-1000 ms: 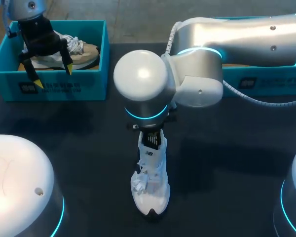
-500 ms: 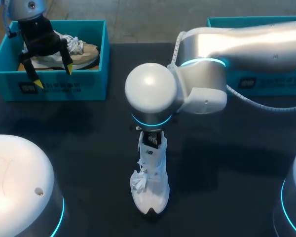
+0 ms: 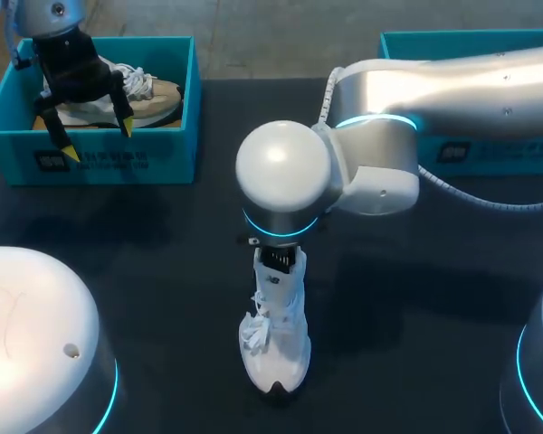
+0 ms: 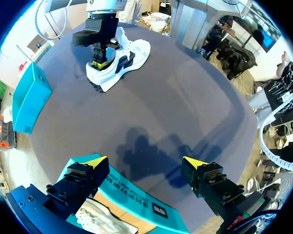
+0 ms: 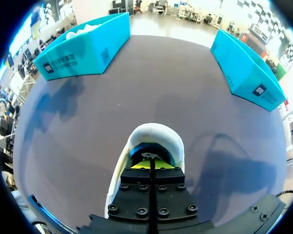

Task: Take the shoe out of the shoebox, open the shoe tongue, remove and reinsert the insole, then place the shoe into the shoebox

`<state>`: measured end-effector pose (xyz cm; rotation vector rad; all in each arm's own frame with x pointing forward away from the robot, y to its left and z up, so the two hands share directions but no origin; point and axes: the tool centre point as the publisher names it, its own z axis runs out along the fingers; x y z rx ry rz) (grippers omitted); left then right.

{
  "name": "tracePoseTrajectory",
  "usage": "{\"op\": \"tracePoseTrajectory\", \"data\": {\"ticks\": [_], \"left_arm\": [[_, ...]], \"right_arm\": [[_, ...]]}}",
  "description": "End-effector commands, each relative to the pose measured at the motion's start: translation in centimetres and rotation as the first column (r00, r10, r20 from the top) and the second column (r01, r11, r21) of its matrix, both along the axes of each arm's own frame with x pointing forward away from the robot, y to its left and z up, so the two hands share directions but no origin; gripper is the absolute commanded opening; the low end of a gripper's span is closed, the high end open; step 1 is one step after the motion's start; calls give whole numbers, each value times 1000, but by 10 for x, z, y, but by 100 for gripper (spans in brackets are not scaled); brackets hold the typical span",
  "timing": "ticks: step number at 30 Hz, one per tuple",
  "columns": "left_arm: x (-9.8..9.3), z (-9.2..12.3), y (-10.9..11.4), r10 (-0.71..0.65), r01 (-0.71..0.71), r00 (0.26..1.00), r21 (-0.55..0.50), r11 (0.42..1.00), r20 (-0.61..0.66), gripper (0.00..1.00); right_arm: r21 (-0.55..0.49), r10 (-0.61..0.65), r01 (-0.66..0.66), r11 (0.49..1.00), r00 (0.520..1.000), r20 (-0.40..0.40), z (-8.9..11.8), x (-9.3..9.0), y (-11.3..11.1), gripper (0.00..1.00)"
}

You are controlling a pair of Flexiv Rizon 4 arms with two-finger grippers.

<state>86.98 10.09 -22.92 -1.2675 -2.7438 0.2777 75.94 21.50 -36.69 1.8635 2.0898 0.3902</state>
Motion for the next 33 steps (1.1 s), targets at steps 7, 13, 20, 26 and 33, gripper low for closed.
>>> {"op": "tracePoseTrajectory", "data": {"ticks": [7,13,20,26,33], "left_arm": [[0,0,0,0,0,1000,3,1000,1,100],[0,0,0,0,0,1000,3,1000,1,100],[0,0,0,0,0,1000,3,1000,1,100],[0,0,0,0,0,1000,3,1000,1,100],[0,0,0,0,0,1000,3,1000,1,100]], "right_arm": [[55,-113,105,993,979,168,-9,10,12,0],[97,-113,100,990,983,144,-36,16,7,0],[162,-147,129,978,984,103,-63,10,-3,0],[166,-173,166,972,984,29,-73,-7,-7,0],[130,-180,188,974,981,-71,-72,-34,1,0]]}}
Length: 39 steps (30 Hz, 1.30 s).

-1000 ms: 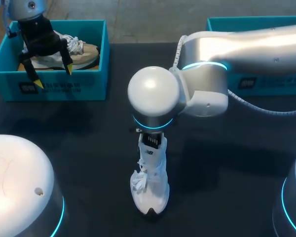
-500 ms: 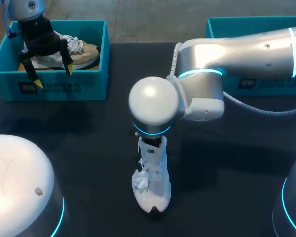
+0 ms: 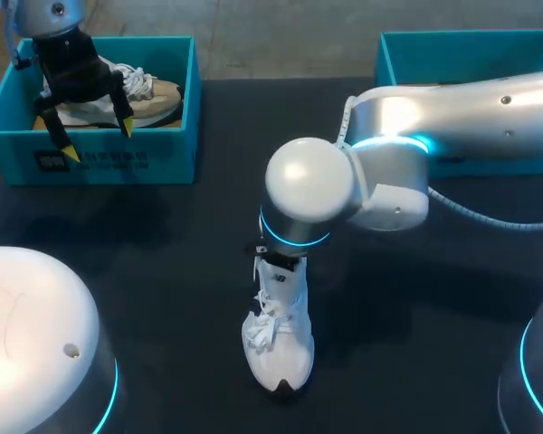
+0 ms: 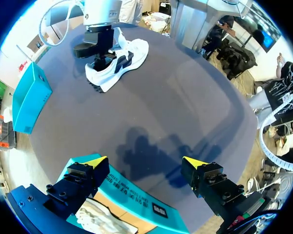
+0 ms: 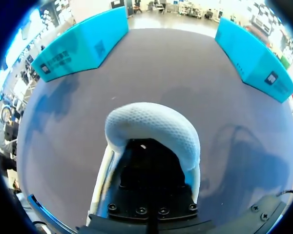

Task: Take the shoe out of the shoebox, open the shoe tongue, remove and reinsert the insole, then place the shoe into the shoebox

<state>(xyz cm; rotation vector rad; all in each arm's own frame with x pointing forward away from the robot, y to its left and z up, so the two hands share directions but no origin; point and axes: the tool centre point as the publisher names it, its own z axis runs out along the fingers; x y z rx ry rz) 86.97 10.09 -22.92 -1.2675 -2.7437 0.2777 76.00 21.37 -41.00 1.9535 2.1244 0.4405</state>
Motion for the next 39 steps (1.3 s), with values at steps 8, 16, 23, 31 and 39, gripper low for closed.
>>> {"op": "tracePoseTrajectory", "data": {"ticks": [8,16,23,31,39], "left_arm": [[0,0,0,0,0,1000,3,1000,1,100],[0,0,0,0,0,1000,3,1000,1,100],[0,0,0,0,0,1000,3,1000,1,100],[0,0,0,0,0,1000,3,1000,1,100],[0,0,0,0,0,1000,3,1000,1,100]], "right_arm": [[27,-204,208,978,974,-95,-28,-57,4,0],[6,-175,174,985,984,21,3,-53,5,0],[-13,-99,100,995,994,36,26,-25,4,0],[28,-26,27,999,998,-49,11,10,-1,0],[37,-22,30,999,978,-205,-15,5,0,0]]}}
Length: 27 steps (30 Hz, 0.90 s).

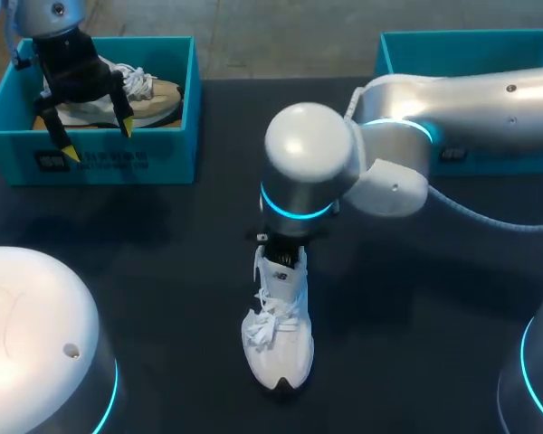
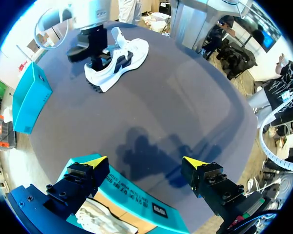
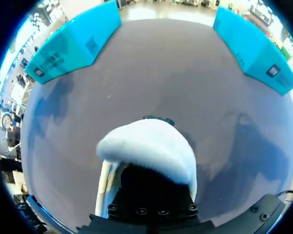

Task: Take the shoe out of the shoebox, open the shoe tongue, remove and reinsert the insole, then place the shoe into the shoebox

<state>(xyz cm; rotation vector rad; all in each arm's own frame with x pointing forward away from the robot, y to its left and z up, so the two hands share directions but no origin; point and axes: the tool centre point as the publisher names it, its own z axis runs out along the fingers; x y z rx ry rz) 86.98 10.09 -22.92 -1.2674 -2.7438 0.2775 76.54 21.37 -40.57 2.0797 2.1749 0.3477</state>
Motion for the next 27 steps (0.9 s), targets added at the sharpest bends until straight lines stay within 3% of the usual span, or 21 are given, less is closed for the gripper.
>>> {"op": "tracePoseTrajectory", "data": {"ticks": [1,9,15,21,27], "left_arm": [[0,0,0,0,0,1000,3,1000,1,100],[0,0,0,0,0,1000,3,1000,1,100],[0,0,0,0,0,1000,3,1000,1,100],[0,0,0,0,0,1000,3,1000,1,100],[0,0,0,0,0,1000,3,1000,1,100]], "right_arm": [[13,2,-1,1000,997,-83,-21,-4,0,0],[-53,-71,63,997,981,-181,-27,-53,9,0],[-62,-101,90,994,976,-194,-22,-76,10,0],[-70,-116,106,992,980,-160,-13,-81,9,0],[-84,-83,77,993,994,-72,9,-57,4,0]]}}
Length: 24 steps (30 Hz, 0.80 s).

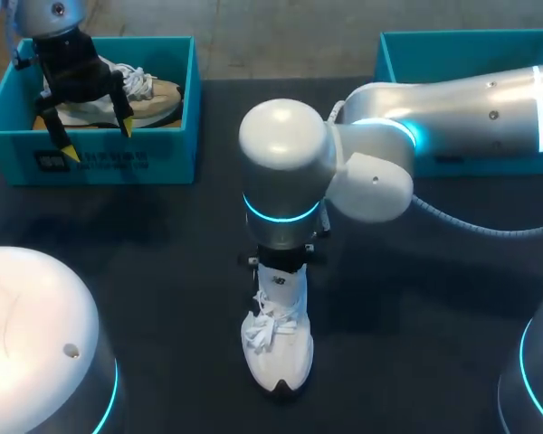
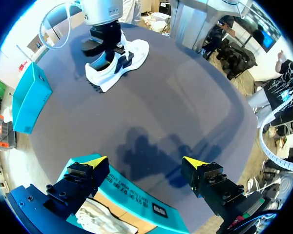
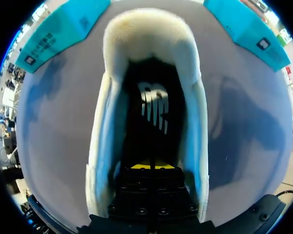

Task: Take the shoe out of the shoebox, open the shoe tongue, remove and reinsert the insole, then place the shoe into the shoebox

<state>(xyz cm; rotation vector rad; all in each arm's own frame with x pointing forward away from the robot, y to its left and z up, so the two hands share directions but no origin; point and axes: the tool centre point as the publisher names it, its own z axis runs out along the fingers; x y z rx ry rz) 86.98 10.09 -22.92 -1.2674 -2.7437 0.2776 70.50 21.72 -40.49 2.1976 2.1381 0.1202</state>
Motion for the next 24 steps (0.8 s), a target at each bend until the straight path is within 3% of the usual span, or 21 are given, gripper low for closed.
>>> {"op": "tracePoseTrajectory", "data": {"ticks": [1,8,12,17,21,24], "left_arm": [[0,0,0,0,0,1000,3,1000,1,100],[0,0,0,0,0,1000,3,1000,1,100],[0,0,0,0,0,1000,3,1000,1,100],[0,0,0,0,0,1000,3,1000,1,100],[0,0,0,0,0,1000,3,1000,1,100],[0,0,0,0,0,1000,3,1000,1,100]], "right_arm": [[-8,4,-3,1000,998,65,8,7,0,0],[13,70,-70,997,998,9,-6,42,-2,0],[51,68,-66,997,997,-38,-23,42,-5,0],[61,21,-15,998,995,-93,-33,14,-6,0],[50,-32,38,998,993,-117,-32,-14,-5,0],[49,-54,60,997,992,-113,-29,-26,-3,0]]}}
